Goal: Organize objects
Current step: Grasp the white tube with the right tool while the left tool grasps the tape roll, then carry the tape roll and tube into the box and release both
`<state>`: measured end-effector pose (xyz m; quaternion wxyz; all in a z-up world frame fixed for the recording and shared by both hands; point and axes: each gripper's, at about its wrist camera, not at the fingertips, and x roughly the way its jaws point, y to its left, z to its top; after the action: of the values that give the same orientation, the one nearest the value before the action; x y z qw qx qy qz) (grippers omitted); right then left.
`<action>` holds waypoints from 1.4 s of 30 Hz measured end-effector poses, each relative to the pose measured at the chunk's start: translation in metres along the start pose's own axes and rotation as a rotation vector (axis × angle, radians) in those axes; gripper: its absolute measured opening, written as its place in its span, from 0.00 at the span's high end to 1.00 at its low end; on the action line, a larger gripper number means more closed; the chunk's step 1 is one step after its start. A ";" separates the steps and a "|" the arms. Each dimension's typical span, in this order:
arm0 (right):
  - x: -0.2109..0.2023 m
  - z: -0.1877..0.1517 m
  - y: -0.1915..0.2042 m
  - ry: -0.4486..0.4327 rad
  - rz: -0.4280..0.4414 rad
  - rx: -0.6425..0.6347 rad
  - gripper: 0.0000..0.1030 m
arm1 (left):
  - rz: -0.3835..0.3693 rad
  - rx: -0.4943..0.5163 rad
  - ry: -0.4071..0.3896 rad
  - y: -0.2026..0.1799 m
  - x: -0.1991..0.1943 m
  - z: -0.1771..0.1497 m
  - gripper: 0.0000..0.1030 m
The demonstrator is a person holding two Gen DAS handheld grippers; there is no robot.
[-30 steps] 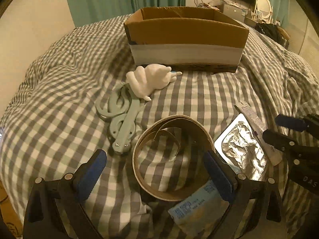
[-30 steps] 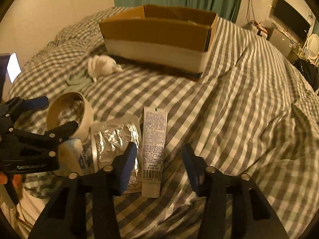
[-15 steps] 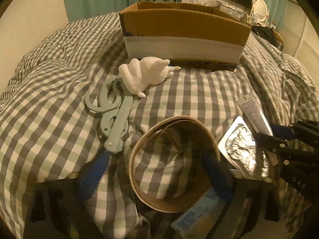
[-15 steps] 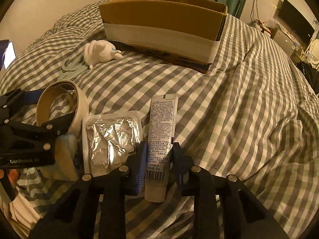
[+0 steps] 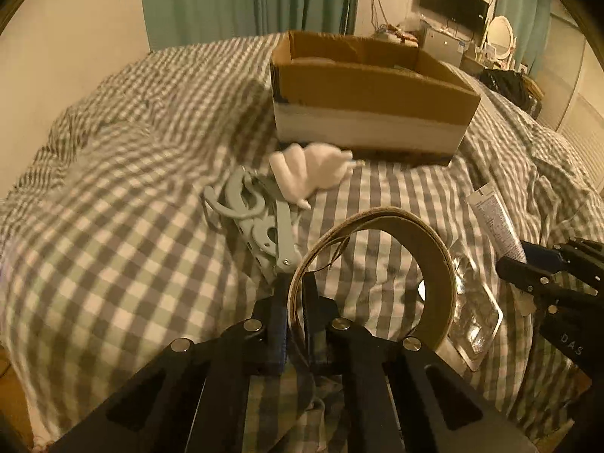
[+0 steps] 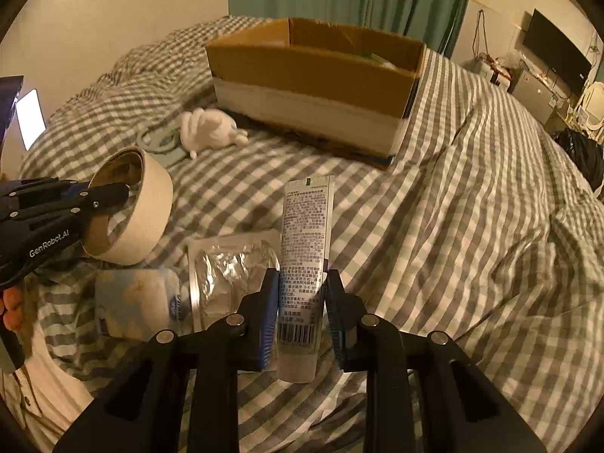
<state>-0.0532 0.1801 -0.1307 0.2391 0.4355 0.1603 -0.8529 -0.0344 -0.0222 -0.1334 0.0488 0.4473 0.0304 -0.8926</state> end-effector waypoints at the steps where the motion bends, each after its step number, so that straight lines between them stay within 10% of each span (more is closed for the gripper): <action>1: -0.004 0.002 -0.001 -0.010 -0.003 -0.001 0.77 | 0.003 0.005 -0.005 0.001 -0.001 0.002 0.94; 25: -0.080 0.131 -0.011 -0.285 -0.033 -0.081 0.77 | 0.022 0.031 -0.277 -0.007 -0.050 0.157 0.94; 42: -0.031 0.213 -0.041 -0.336 -0.011 -0.066 0.77 | 0.029 0.073 -0.259 -0.018 0.018 0.236 0.94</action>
<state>-0.2018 0.1201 0.0187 0.2721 0.2779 0.1481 -0.9093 -0.2346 -0.0283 -0.0061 0.0489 0.3303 -0.0149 -0.9425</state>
